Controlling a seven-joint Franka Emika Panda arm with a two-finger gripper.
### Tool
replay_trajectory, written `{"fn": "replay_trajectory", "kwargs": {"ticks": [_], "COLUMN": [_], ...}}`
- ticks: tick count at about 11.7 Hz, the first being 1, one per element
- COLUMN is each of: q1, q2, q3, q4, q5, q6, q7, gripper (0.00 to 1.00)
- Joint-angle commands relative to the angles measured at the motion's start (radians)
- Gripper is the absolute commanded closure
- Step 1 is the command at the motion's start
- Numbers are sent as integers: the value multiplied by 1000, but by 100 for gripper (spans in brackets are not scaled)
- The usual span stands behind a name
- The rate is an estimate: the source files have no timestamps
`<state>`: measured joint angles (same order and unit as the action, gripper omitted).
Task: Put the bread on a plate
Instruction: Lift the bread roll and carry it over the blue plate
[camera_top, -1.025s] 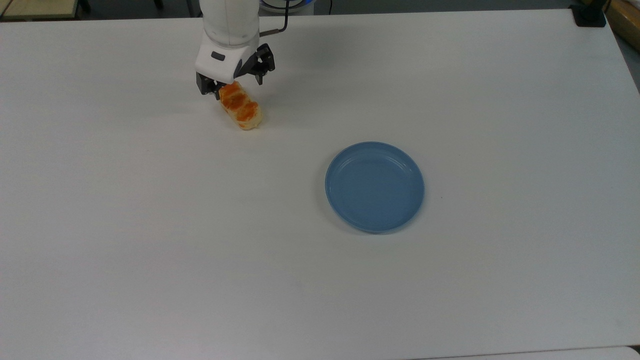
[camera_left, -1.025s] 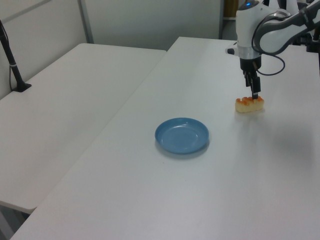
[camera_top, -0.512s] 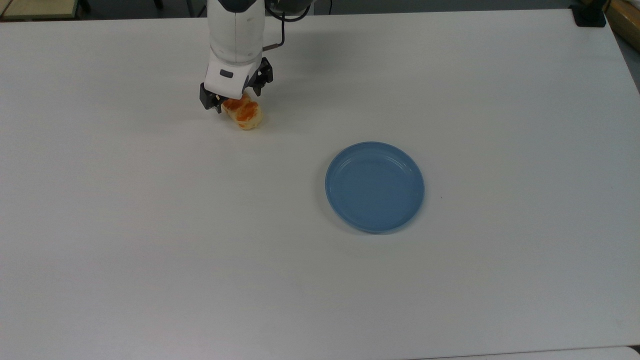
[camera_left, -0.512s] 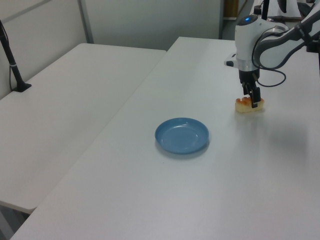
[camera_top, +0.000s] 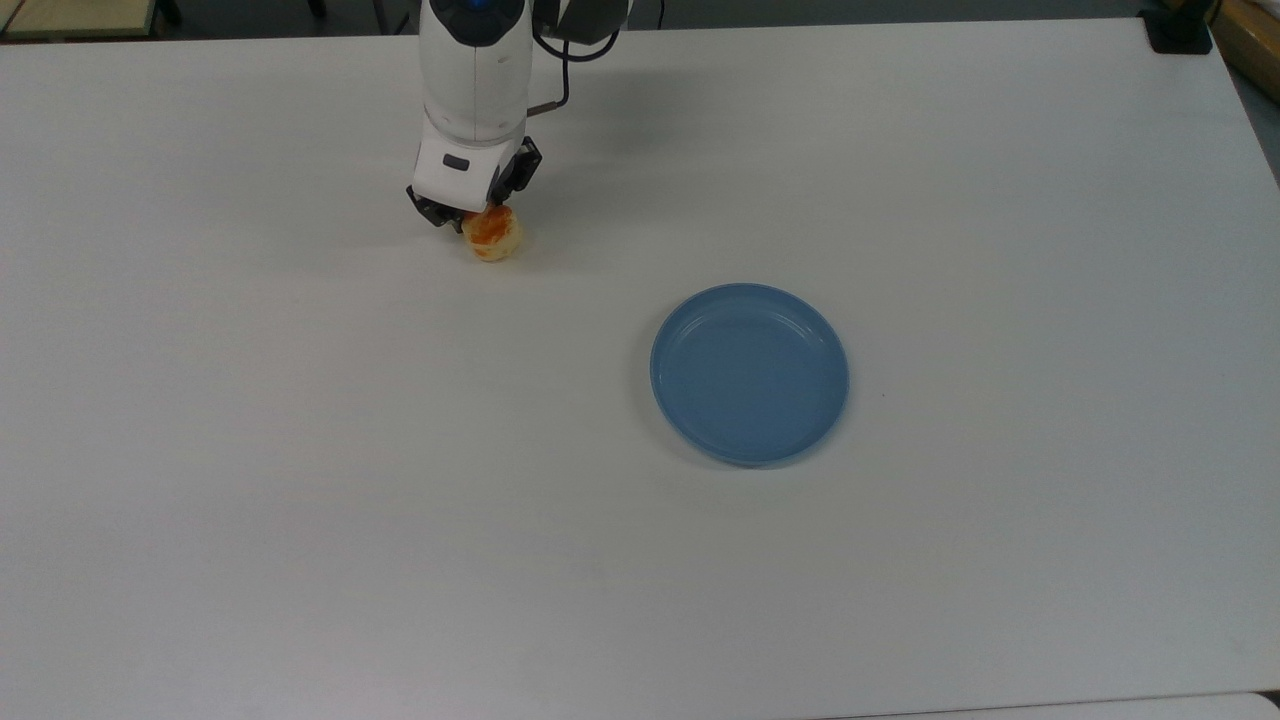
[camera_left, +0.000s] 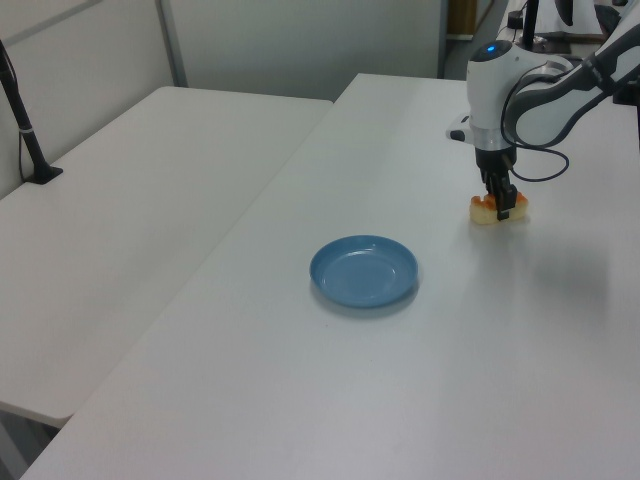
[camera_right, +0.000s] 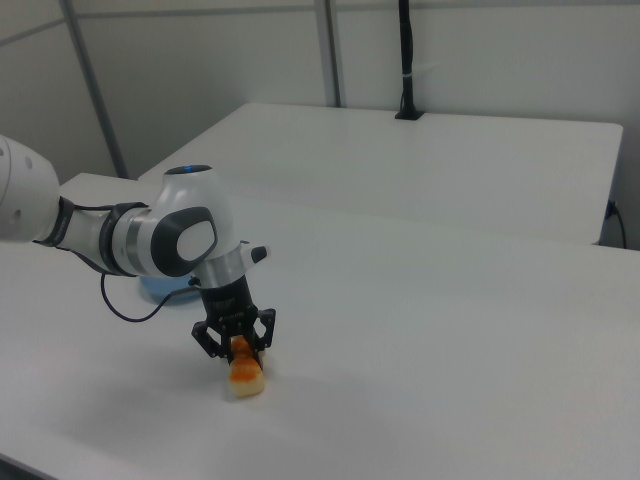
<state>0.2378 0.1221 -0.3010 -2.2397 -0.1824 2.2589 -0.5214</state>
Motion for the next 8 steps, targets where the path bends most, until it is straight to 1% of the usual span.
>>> {"fn": "replay_trajectory", "kwargs": {"ticks": [1,2,3,5,6,7,8], "q1": [20,20,17,14,11,9,5], "q2": [-33,-45,-51,-59,-64,-65,-64], "q3": [-20,-20,-18,-21,-21,-20,-7], "q4": [-12,14,72,204,259,296,361], "q5": [-3,0,7,49,55,73,101], "q6": [11,-17,-85,-230,-284,-318,-375], "q7": [26,26,24,9,17,26,64], "gripper": [67,67,67,67,67,67,67]}}
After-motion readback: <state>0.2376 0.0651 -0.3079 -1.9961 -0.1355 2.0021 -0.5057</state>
